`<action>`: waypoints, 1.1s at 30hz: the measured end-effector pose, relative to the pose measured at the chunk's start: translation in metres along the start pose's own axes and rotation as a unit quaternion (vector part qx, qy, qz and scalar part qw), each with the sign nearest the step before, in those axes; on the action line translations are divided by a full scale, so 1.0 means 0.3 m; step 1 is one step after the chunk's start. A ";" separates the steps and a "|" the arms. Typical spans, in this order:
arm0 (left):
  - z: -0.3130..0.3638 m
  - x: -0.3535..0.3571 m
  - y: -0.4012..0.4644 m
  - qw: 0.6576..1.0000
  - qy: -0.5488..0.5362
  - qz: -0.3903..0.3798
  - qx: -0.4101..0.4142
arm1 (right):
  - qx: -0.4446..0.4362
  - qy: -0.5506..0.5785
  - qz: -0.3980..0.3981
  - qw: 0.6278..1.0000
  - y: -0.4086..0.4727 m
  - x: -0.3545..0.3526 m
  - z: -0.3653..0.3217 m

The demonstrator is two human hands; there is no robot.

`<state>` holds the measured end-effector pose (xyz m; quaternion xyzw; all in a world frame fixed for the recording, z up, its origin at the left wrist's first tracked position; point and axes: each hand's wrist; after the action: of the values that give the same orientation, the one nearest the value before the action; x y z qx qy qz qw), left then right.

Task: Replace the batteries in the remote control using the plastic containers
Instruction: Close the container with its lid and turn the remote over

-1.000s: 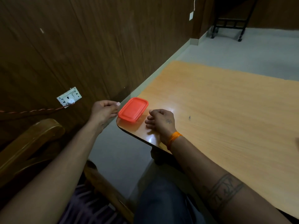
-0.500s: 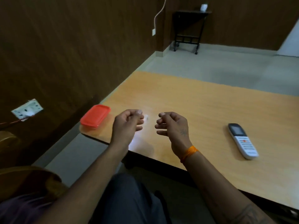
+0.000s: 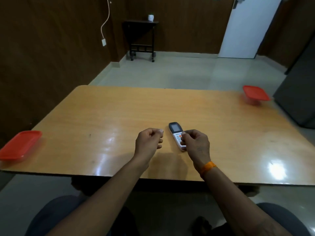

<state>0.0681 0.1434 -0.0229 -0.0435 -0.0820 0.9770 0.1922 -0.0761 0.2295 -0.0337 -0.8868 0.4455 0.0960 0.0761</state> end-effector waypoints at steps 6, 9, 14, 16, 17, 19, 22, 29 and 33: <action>-0.073 0.169 0.051 0.997 0.046 0.008 -0.068 | -0.016 -0.197 -0.019 0.980 0.141 -0.085 0.083; -0.097 0.202 0.084 0.995 0.042 0.014 -0.092 | -0.014 -0.201 -0.077 0.976 0.167 -0.065 0.088; -0.110 0.205 0.142 0.995 0.081 0.008 -0.056 | -0.023 -0.144 -0.079 0.986 0.198 0.017 0.101; -0.100 0.177 0.176 0.996 0.085 0.014 -0.037 | -0.021 -0.106 -0.065 0.992 0.210 0.064 0.094; -0.094 0.157 0.197 0.996 0.085 0.016 -0.028 | -0.021 -0.091 -0.060 0.994 0.217 0.092 0.088; -0.079 0.112 0.248 0.996 0.091 0.020 -0.016 | -0.022 -0.068 -0.056 0.996 0.226 0.154 0.065; -0.052 0.043 0.328 0.993 0.116 0.025 -0.002 | -0.034 -0.062 -0.060 0.996 0.250 0.264 0.041; -0.014 -0.062 0.507 0.985 0.172 0.009 -0.013 | -0.064 -0.109 -0.030 0.992 0.297 0.451 0.013; -0.021 -0.076 0.566 0.985 0.173 -0.013 -0.014 | -0.062 -0.118 -0.016 0.991 0.322 0.487 0.016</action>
<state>0.0273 -0.0192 -0.0580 -0.2136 -0.0616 0.9508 0.2157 -0.0689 0.0603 -0.0781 -0.8791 0.4128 0.2263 0.0745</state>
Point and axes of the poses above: each hand's wrist, its own y-axis towards the middle knuckle, its own x-axis out of the palm, z = x × y, and after that the axes turned 1 degree about -z, right-handed
